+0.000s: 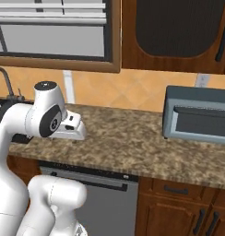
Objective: Navigate to the dishwasher.
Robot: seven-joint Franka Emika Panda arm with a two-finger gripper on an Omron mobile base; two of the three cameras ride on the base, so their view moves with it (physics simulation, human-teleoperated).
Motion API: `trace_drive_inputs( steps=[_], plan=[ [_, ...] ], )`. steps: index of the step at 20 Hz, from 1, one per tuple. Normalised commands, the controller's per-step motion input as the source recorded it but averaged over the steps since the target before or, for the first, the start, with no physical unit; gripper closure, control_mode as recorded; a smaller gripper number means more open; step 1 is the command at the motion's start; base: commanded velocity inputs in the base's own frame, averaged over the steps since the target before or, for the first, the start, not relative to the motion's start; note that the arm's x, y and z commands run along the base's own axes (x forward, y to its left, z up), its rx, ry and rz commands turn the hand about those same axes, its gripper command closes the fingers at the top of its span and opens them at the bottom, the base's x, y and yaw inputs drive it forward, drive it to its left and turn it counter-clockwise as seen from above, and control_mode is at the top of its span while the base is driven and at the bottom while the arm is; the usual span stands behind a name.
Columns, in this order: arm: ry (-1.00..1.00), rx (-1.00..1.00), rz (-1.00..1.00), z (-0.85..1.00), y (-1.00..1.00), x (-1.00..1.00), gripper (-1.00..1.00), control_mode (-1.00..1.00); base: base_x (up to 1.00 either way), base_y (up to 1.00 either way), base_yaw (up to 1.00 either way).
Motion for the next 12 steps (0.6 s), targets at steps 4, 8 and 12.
trace_drive_inputs(
  steps=[4, 8, 12],
  plan=[
    [0.00, 0.00, 0.00, 0.00, 0.00, 0.00, -1.00, 1.00, 0.49, 0.17, -0.11],
    [0.00, 0.00, 0.00, 0.00, 0.00, 0.00, -1.00, 1.00, 0.28, 0.16, -0.10],
    [0.00, 0.00, 0.00, 0.00, 0.00, 0.00, -1.00, 1.00, 0.25, 0.17, -0.09]
  ],
)
